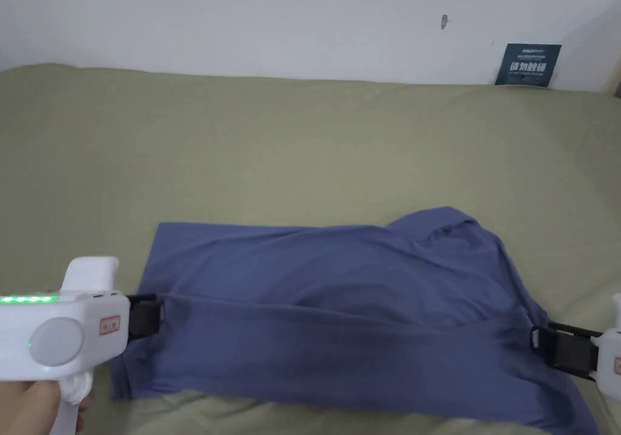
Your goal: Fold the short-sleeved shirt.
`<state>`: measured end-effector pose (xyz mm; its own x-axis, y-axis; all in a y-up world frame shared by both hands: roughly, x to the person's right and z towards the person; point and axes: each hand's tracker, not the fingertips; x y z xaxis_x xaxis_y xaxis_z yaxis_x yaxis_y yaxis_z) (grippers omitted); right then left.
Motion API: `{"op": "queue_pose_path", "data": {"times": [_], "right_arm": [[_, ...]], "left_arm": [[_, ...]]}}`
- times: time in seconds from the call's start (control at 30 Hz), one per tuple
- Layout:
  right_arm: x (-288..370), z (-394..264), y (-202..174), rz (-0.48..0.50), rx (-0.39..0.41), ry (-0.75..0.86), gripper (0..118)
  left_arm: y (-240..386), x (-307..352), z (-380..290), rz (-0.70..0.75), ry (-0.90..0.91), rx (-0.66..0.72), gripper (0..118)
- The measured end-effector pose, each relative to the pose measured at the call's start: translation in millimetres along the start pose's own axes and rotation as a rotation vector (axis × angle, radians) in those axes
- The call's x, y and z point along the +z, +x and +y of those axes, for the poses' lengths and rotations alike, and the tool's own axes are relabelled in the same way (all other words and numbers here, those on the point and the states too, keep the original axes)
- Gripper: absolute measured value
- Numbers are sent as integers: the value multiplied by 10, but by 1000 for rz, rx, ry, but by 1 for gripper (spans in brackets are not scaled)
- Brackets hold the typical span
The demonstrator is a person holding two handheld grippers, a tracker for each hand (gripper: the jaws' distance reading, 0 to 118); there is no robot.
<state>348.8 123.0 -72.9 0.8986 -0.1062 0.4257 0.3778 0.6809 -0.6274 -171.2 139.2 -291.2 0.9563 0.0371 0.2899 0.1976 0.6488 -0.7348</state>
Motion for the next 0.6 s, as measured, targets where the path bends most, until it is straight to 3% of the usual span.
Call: {"op": "queue_pose_path", "data": {"times": [0.03, 0.07, 0.1, 0.17, 0.33, 0.37, 0.4, 0.43, 0.47, 0.5, 0.53, 0.6], "right_arm": [[12, 117, -108, 8, 3, 22, 51], [-51, 209, -176, 2, 12, 24, 11], [-110, 298, -238, 5, 17, 34, 0], [-318, 476, -263, 49, 25, 2, 0], [-689, 753, -374, 10, 82, 27, 0], [-755, 792, -385, 7, 81, 23, 0], [-808, 818, -393, 4, 82, 21, 0], [-899, 861, -376, 6, 80, 5, 0], [-974, 892, -364, 4, 84, 2, 0], [-1039, 918, -358, -1, 88, -3, 0], [-1095, 940, -353, -7, 92, -7, 0], [-1204, 995, -362, -15, 92, -19, 0]], "left_arm": [[38, -80, 93, 22, 24, -14, 30], [67, -179, 204, 39, 26, -24, 0], [77, -254, 310, 25, 23, -18, 0], [50, -503, 539, 15, 15, -12, 0], [33, -1069, 1093, 46, -28, 12, 1], [16, -1194, 1163, 61, -39, 23, 7], [-46, -1344, 1234, 68, -68, 37, 26], [-88, -1474, 1285, 92, -72, 40, 78], [-116, -1609, 1313, 105, -93, 36, 115], [-140, -1725, 1312, 113, -134, 26, 118], [-173, -1789, 1303, 129, -96, 29, 110], [-230, -1931, 1281, 130, -142, 25, 107]]}}
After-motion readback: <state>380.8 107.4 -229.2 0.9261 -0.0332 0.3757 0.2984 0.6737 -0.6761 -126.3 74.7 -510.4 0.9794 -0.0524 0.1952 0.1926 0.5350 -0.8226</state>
